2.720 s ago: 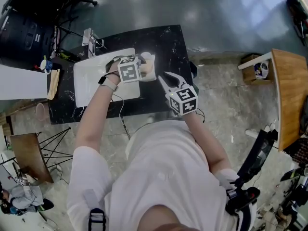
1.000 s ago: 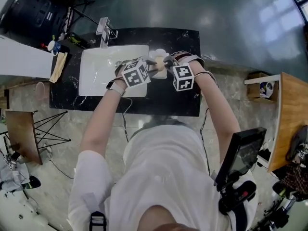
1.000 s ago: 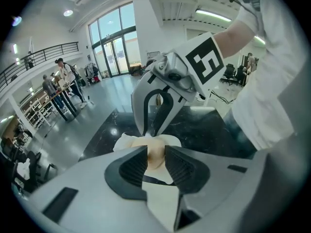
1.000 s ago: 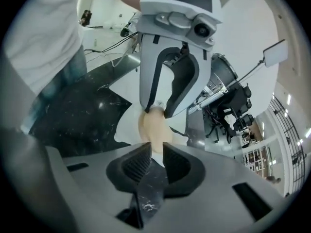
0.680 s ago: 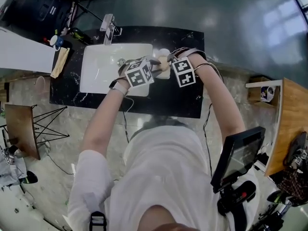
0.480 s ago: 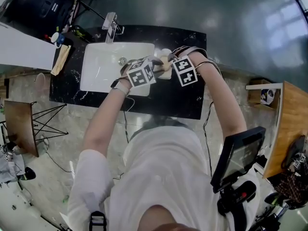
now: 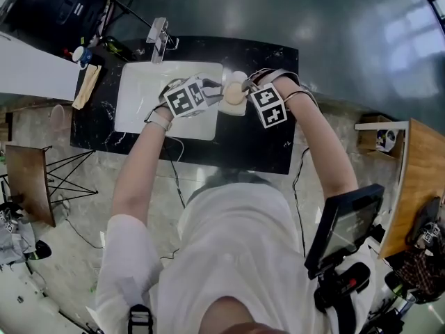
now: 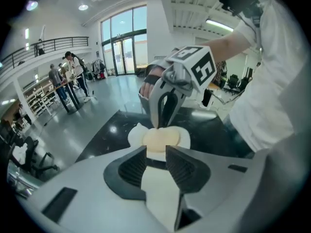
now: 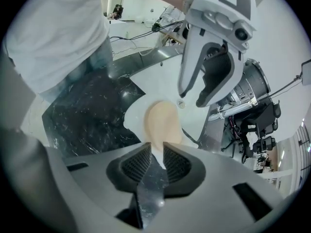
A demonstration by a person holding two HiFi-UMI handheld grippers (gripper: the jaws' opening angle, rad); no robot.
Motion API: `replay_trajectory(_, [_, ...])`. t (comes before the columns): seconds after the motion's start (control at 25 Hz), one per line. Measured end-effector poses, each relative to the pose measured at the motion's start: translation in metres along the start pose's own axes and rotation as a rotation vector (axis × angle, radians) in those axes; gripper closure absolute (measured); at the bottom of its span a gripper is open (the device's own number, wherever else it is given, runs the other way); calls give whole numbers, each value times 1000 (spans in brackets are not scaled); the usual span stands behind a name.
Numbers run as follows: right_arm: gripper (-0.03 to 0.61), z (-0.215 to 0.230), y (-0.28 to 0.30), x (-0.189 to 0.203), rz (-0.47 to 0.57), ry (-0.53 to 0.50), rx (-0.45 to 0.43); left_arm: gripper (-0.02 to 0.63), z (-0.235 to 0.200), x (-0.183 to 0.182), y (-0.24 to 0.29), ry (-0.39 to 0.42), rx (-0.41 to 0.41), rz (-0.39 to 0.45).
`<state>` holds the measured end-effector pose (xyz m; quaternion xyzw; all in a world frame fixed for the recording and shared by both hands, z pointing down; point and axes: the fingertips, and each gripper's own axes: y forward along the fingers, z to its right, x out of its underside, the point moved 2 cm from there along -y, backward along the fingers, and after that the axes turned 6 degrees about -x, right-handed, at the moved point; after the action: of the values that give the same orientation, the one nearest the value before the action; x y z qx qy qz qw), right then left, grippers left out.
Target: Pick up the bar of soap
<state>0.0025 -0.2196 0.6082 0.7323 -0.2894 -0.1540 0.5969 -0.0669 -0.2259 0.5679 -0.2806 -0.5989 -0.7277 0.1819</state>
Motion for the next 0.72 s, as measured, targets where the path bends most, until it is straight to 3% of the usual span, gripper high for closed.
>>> replay_trajectory(0.24, [495,1,-1,0,11,11,21,506,-15,21,25,145,-70,-126])
replay_trajectory(0.56, [494,4,1,0,13,12,23,508,-22,14,44,180,-75,-156])
replay_trajectory(0.72, [495,7,0,0,-1,-4,32,543,-21,13,48,221,-80,-161])
